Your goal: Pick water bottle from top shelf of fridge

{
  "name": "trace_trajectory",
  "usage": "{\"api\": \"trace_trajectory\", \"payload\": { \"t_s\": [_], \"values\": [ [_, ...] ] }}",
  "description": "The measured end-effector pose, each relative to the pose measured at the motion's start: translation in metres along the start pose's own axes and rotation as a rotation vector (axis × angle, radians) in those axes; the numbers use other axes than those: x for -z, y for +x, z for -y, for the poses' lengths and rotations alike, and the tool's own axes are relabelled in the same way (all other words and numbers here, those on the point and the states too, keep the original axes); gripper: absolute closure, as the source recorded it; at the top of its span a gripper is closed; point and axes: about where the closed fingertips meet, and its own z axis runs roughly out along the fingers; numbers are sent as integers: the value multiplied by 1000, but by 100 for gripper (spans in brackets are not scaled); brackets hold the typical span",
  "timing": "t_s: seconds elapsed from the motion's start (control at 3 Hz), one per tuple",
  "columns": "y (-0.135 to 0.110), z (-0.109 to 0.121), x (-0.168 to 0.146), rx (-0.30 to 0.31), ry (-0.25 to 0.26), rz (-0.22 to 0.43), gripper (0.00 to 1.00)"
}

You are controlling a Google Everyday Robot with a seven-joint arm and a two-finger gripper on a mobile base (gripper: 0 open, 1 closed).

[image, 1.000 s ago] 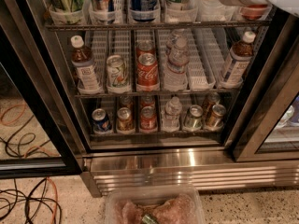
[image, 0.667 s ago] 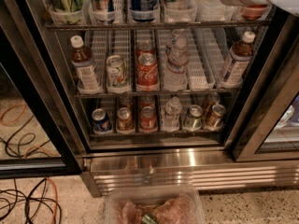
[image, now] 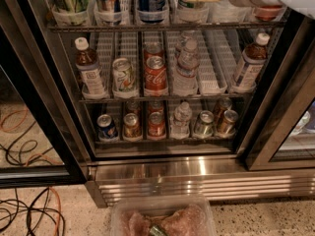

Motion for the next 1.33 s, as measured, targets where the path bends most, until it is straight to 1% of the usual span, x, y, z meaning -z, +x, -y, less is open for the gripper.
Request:
{"api": "trace_trajectory", "payload": {
  "t_s": [0.33,1.33],
  "values": [
    [0,0,0,0,0,0,19],
    [0,0,0,0,0,0,88]
  ]
}}
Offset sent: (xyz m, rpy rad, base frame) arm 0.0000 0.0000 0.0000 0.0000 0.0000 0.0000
